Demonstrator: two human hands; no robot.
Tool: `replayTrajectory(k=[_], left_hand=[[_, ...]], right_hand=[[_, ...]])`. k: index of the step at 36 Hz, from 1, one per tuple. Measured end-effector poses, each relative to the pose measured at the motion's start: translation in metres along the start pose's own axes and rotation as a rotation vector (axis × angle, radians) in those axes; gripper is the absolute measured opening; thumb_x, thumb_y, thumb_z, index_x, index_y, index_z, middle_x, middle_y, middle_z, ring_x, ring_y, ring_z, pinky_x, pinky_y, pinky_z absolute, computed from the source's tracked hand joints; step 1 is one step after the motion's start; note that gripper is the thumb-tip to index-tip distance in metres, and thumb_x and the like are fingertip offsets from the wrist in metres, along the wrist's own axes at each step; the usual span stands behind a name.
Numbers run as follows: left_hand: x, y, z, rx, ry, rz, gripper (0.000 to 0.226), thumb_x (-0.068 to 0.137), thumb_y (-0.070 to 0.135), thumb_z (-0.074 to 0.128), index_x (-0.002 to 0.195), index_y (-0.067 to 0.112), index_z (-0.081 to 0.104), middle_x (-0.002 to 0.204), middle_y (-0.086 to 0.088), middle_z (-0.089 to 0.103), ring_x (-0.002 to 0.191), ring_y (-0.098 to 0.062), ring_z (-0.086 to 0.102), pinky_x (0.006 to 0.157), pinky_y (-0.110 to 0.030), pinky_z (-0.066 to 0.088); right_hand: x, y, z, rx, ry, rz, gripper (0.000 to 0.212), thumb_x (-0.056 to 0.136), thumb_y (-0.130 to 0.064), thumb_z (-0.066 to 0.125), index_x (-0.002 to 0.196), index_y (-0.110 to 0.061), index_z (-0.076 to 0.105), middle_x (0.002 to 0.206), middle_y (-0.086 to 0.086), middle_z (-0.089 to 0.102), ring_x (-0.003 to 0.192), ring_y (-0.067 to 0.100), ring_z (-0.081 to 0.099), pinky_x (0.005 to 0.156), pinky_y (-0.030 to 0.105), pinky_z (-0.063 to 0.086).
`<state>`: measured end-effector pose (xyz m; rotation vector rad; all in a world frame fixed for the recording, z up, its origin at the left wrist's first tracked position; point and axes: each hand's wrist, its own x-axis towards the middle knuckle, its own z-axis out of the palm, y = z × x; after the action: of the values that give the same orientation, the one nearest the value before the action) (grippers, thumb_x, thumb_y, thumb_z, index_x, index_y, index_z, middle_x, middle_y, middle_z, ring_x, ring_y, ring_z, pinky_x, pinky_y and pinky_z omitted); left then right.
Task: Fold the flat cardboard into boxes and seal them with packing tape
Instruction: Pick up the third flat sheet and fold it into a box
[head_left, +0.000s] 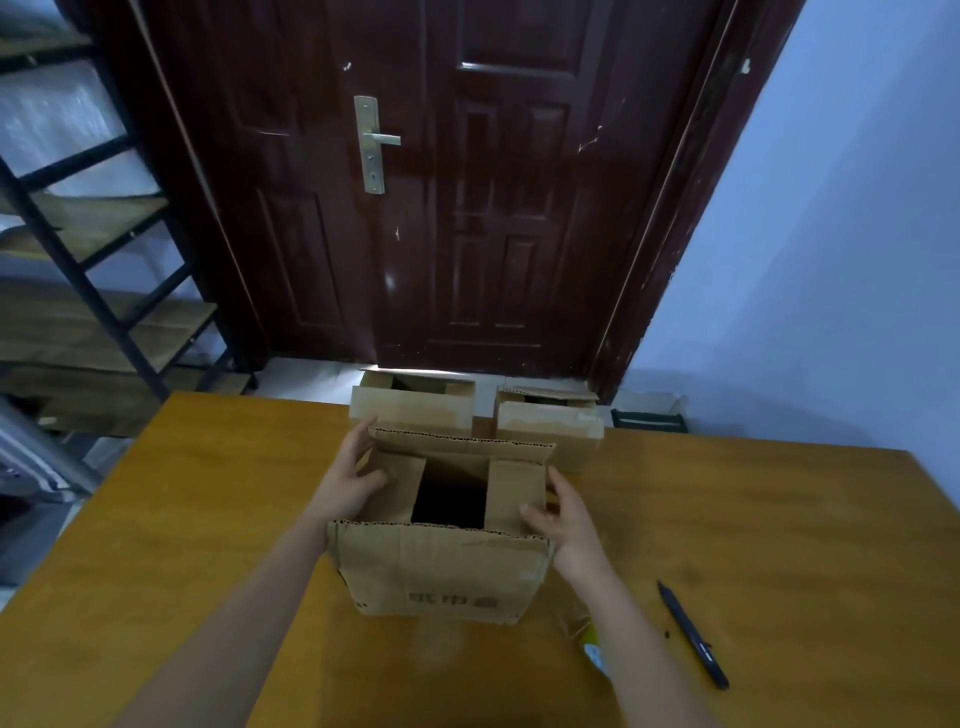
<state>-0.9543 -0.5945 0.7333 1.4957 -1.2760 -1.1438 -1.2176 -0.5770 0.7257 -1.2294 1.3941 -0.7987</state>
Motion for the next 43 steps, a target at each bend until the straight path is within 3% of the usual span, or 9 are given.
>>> replayTrajectory(k=[4, 8, 13, 17, 29, 35, 37, 40, 43], left_hand=[[-0.014, 0.009, -0.018, -0.197, 0.061, 0.028, 0.040, 0.097, 0.025, 0.049, 0.135, 0.038, 0.041, 0.138, 0.019, 0.045, 0.130, 0.000, 0.039, 0.113, -0.037, 0.029], [-0.035, 0.032, -0.029, -0.115, 0.067, 0.124, 0.050, 0.086, 0.050, 0.052, 0.134, 0.040, 0.043, 0.138, 0.026, 0.042, 0.125, 0.016, 0.034, 0.109, -0.027, 0.027], [-0.052, 0.053, 0.006, 0.566, 0.046, 0.329, 0.065, 0.084, 0.069, 0.024, 0.144, 0.044, 0.018, 0.156, 0.021, 0.011, 0.143, 0.003, 0.002, 0.115, -0.029, 0.010], [-0.047, 0.033, 0.043, 1.069, 0.086, 0.411, 0.066, 0.096, 0.062, 0.008, 0.151, 0.026, 0.009, 0.159, 0.001, 0.003, 0.146, -0.016, -0.011, 0.117, -0.037, -0.003], [-0.045, 0.003, 0.054, 1.122, 0.163, 0.377, 0.055, 0.095, 0.050, 0.027, 0.143, 0.025, 0.033, 0.148, -0.002, 0.037, 0.142, -0.024, 0.021, 0.114, -0.050, 0.000], [-0.054, -0.007, 0.060, 1.066, 0.068, 0.339, 0.055, 0.098, 0.049, 0.020, 0.102, 0.020, 0.066, 0.115, -0.001, 0.064, 0.109, -0.021, 0.062, 0.101, -0.045, 0.043], [-0.055, -0.008, 0.063, 1.065, 0.014, 0.290, 0.066, 0.097, 0.055, 0.011, 0.115, 0.018, 0.063, 0.130, -0.003, 0.058, 0.121, -0.023, 0.055, 0.099, -0.040, 0.046], [-0.053, -0.008, 0.064, 1.106, -0.099, 0.281, 0.093, 0.079, 0.067, -0.023, 0.150, 0.024, 0.020, 0.157, 0.005, 0.008, 0.147, -0.018, 0.007, 0.118, -0.037, 0.001], [-0.048, -0.007, 0.064, 1.150, -0.133, 0.247, 0.097, 0.065, 0.068, -0.038, 0.149, 0.030, -0.008, 0.153, 0.010, -0.018, 0.143, -0.015, -0.020, 0.114, -0.035, -0.015]], right_hand=[[-0.019, -0.014, -0.012, -0.191, 0.160, -0.117, 0.058, 0.095, -0.035, 0.050, 0.147, -0.026, 0.027, 0.147, -0.009, 0.032, 0.132, 0.010, 0.036, 0.107, 0.031, 0.036], [-0.042, -0.042, -0.015, -0.318, 0.165, -0.340, 0.054, 0.095, -0.040, 0.045, 0.144, -0.041, 0.023, 0.146, -0.023, 0.024, 0.133, -0.007, 0.023, 0.101, 0.008, 0.031], [-0.041, -0.040, 0.011, -0.964, 0.132, -0.507, 0.063, 0.091, -0.057, 0.022, 0.147, -0.037, 0.001, 0.153, -0.020, -0.001, 0.141, -0.001, -0.008, 0.116, 0.034, 0.000], [-0.030, -0.028, 0.036, -1.113, 0.284, -0.521, 0.057, 0.094, -0.045, 0.029, 0.146, -0.022, 0.025, 0.153, -0.001, 0.026, 0.142, 0.016, 0.014, 0.118, 0.046, 0.011], [-0.012, -0.008, 0.053, -1.194, 0.324, -0.465, 0.059, 0.090, -0.041, 0.036, 0.145, -0.022, 0.029, 0.150, 0.003, 0.033, 0.141, 0.022, 0.019, 0.115, 0.054, 0.002], [-0.023, 0.006, 0.057, -1.187, 0.304, -0.424, 0.045, 0.089, -0.038, 0.035, 0.124, -0.021, 0.055, 0.122, 0.000, 0.059, 0.122, 0.020, 0.053, 0.115, 0.053, 0.000], [-0.026, 0.011, 0.057, -1.188, 0.255, -0.390, 0.050, 0.096, -0.038, 0.023, 0.122, -0.020, 0.061, 0.124, 0.000, 0.061, 0.123, 0.020, 0.053, 0.113, 0.049, 0.002], [-0.026, 0.011, 0.058, -1.194, 0.197, -0.369, 0.062, 0.100, -0.040, 0.006, 0.127, -0.020, 0.059, 0.133, 0.001, 0.057, 0.128, 0.019, 0.049, 0.112, 0.044, 0.010], [-0.023, 0.010, 0.059, -1.200, 0.170, -0.349, 0.062, 0.100, -0.041, 0.006, 0.130, -0.020, 0.055, 0.137, 0.001, 0.053, 0.131, 0.019, 0.045, 0.106, 0.045, 0.021]])
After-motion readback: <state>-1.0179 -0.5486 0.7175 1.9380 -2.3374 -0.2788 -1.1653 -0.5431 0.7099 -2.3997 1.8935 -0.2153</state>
